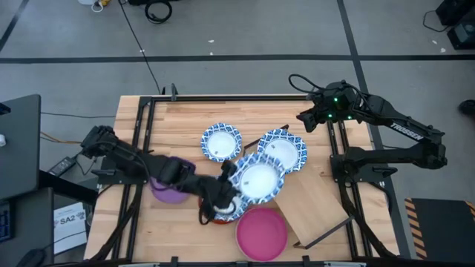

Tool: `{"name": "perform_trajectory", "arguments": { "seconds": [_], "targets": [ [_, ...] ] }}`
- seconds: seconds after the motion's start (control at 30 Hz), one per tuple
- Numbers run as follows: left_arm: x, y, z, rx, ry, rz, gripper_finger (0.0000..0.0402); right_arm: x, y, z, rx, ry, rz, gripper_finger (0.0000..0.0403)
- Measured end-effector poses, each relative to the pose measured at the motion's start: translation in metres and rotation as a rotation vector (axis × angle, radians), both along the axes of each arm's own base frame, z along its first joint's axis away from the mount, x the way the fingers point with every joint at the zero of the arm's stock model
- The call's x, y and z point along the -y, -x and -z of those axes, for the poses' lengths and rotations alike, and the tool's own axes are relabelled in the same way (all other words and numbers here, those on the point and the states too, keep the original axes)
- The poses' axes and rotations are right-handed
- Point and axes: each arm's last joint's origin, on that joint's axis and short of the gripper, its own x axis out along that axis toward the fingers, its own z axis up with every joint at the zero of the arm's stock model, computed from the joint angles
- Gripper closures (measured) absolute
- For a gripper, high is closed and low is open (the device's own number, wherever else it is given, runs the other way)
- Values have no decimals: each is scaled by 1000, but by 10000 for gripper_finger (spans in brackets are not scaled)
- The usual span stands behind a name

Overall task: Place and stack plates onto a shelf
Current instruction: Stack the white bowl on top of the white bowl on the shelf

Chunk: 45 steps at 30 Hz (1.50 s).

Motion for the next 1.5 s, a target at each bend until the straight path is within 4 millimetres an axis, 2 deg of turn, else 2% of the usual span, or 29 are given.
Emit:
{"name": "perform_trajectory", "arguments": {
  "seconds": [0.23,0.4,0.87,1.0,1.23,1.37,1.5],
  "targets": [
    [-38,-18,-7,76,-119,-21,390,0,0,0,0,0,0,275],
    [-58,-27,-14,151,-121,13,390,0,0,0,0,0,0,275],
    [-91,-42,-22,275,-68,41,390,-6,12,-7,49,28,4,275],
    [-95,-57,-11,300,-52,57,390,-9,18,-11,76,43,6,275],
    [-99,-79,23,215,-149,81,390,-13,26,-15,103,72,1,275],
    [-102,-85,37,169,-175,50,390,-15,29,-16,110,87,-6,275],
    [-103,-85,42,133,-202,12,390,-15,30,-17,113,89,-6,275]
  ]
}}
